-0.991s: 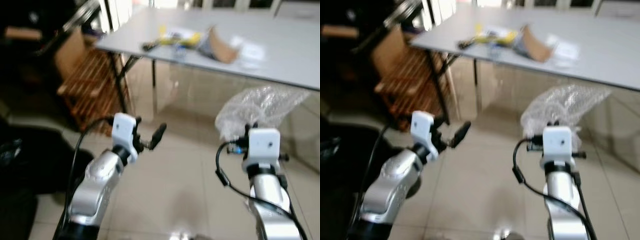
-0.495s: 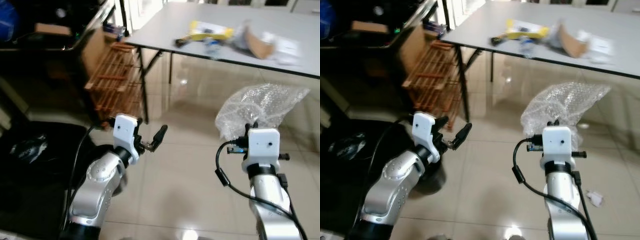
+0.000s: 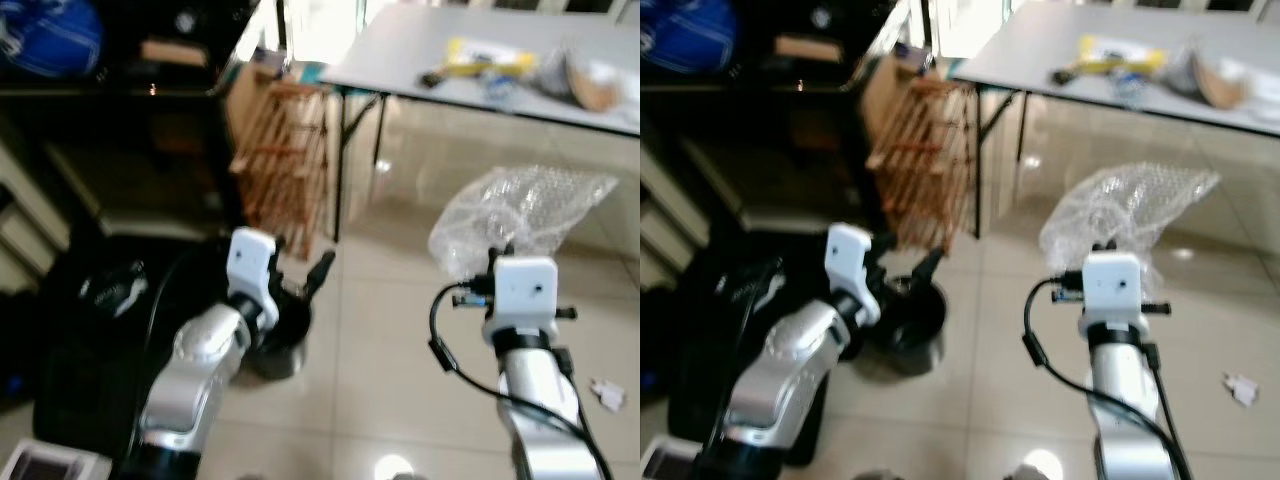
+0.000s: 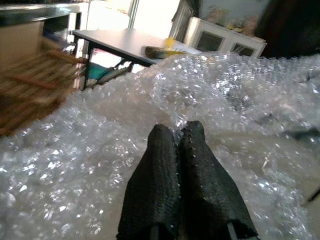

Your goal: Picking trash to rubbish bin

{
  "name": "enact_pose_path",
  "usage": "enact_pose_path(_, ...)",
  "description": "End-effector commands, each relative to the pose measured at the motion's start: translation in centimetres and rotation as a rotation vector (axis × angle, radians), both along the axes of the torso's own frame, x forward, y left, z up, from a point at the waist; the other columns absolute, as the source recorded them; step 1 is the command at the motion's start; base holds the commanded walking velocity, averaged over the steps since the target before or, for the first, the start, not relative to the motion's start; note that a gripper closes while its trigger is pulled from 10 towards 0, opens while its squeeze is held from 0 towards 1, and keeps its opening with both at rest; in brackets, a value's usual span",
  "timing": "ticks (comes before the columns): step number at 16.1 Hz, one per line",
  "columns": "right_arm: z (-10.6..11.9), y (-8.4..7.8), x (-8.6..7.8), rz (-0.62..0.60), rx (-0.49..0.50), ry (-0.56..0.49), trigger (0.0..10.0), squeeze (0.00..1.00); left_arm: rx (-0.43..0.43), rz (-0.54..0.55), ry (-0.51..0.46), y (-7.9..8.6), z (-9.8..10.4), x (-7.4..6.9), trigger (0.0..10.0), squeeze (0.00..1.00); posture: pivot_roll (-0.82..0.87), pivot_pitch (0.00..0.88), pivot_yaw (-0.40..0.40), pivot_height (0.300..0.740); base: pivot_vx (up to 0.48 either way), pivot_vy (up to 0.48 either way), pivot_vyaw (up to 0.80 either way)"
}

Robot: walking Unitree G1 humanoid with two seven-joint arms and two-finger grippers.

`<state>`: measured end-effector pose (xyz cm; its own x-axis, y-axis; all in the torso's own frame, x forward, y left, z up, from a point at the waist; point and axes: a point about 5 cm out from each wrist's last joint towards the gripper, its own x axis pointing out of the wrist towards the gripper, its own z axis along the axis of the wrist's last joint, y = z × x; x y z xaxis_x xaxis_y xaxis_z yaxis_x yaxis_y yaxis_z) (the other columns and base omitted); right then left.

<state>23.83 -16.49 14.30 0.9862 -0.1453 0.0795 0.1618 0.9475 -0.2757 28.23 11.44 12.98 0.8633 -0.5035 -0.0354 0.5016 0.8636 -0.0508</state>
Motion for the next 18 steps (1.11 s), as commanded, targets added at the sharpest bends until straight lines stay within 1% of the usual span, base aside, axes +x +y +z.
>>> enact_pose_path(1, 0.25, 0.10, 0.00, 0.010, -0.010, -0.011, 10.0, 0.00, 0.013, 0.011, -0.002, 0.23, -0.01, -0.02, 10.0, 0.00, -0.05, 0.103, 0.029, 0.740, 0.000, 0.435, 0.00)
enact_pose_path(3, 0.23, 0.06, 0.04, 0.010, -0.011, -0.011, 10.0, 0.00, 0.013, 0.012, -0.002, 0.24, 0.00, 0.06, 10.0, 0.00, -0.05, 0.103, 0.030, 0.740, 0.000, 0.435, 0.00)
enact_pose_path(18, 0.25, 0.08, 0.62, 0.007, -0.005, -0.017, 10.0, 0.00, 0.003, -0.001, -0.048, -0.34, 0.59, 0.52, 10.0, 0.00, -0.05, 0.088, 0.030, 0.740, 0.000, 0.000, 0.00)
